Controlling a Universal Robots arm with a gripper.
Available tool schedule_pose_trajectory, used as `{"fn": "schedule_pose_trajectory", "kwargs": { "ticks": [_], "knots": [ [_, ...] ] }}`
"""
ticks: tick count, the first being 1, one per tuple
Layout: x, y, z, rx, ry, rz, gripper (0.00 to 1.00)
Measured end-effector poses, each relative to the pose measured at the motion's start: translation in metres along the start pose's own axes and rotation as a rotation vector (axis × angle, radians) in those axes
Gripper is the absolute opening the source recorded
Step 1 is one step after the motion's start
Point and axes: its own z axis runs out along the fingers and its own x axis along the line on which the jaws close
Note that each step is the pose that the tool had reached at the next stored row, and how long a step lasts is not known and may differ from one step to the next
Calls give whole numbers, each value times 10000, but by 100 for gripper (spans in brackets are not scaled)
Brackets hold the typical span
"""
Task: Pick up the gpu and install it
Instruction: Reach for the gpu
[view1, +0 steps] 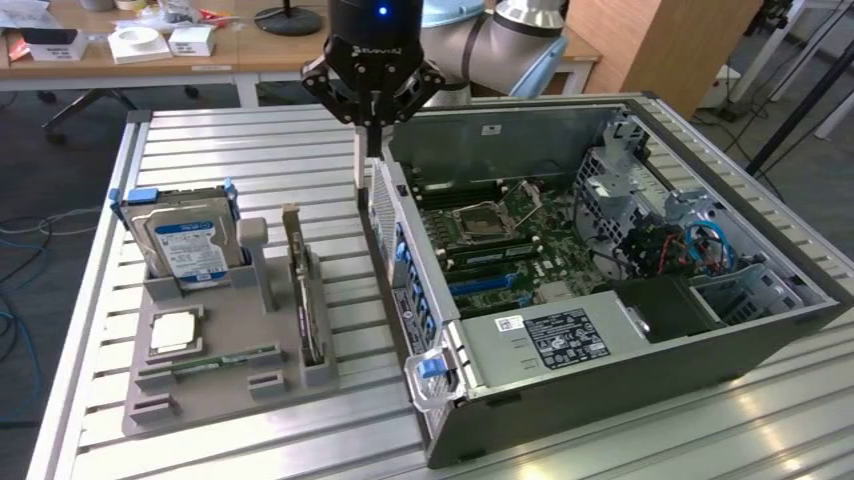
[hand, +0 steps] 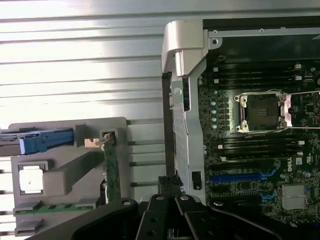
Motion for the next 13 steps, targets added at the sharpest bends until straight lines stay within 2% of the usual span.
{"fn": "schedule_pose_trajectory", "kwargs": {
  "ticks": [13],
  "knots": [
    [328, -22, 17, 3, 40, 2, 10]
  ]
}}
